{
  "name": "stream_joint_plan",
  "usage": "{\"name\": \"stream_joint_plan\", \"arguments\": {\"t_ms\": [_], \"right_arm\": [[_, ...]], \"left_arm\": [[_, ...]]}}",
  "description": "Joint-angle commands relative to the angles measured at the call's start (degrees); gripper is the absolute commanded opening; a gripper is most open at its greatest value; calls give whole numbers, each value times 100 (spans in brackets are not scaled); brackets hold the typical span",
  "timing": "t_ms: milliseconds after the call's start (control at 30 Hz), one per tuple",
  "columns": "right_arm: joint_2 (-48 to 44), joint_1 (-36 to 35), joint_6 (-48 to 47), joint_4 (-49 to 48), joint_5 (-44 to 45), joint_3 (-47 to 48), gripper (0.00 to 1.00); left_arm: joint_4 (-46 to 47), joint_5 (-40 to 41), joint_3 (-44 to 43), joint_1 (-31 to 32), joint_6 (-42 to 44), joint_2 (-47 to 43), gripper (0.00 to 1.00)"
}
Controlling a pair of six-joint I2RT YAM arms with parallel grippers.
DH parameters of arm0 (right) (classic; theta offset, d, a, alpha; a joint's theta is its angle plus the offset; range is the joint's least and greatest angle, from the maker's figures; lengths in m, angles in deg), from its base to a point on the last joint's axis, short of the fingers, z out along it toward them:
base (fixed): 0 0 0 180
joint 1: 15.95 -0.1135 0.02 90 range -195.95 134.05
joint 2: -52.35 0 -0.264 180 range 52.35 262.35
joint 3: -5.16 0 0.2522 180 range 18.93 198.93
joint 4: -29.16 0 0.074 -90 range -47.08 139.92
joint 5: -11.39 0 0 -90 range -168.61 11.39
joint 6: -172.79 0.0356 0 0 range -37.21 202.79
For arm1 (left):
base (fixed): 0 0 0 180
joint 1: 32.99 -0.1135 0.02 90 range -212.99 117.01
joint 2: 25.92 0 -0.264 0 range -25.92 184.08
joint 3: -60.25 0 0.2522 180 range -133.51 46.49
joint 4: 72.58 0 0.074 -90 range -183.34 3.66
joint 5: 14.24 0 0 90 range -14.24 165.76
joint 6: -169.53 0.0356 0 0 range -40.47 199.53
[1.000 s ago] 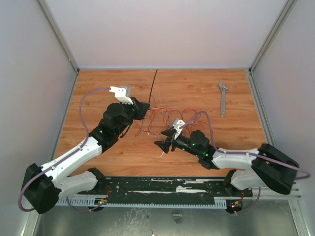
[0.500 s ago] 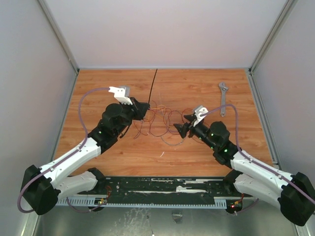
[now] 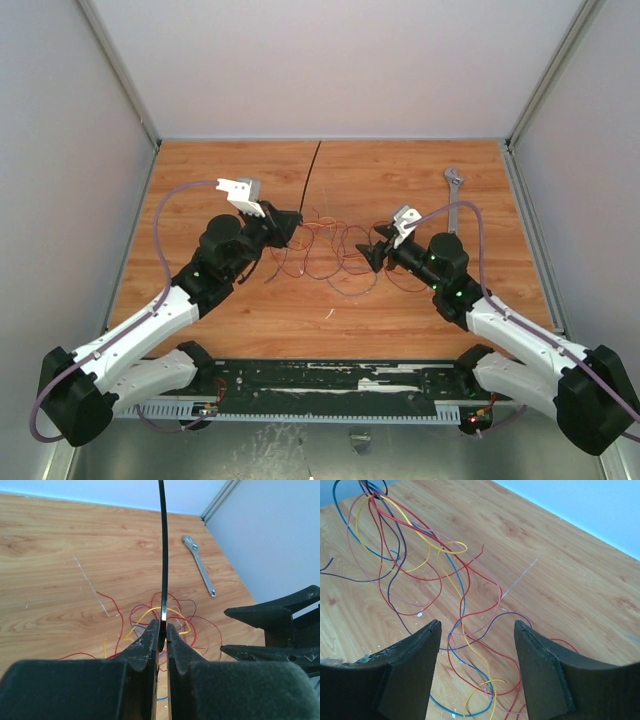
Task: Zip-tie the wires
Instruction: Adjust the cable at the center of the board.
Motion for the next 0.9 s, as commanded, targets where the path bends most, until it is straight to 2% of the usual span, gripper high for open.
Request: {"name": "stream_joint_plan", "arguments": {"t_ms": [0,267,533,867], "right_arm": [[99,66,-245,-452,-470,186,61],[722,57,-446,-1263,-1237,470,59],[1465,-21,-776,-1409,-2050,1092,53],[1774,-244,-1130,-1226,-2091,1226,39]], "left_arm": [[42,-105,60,-45,124,-115,0],[42,-231,89,-45,125,-103,0],[42,-354,94,-44,112,-53,0],[68,-399,111,-45,116,-26,0]]}}
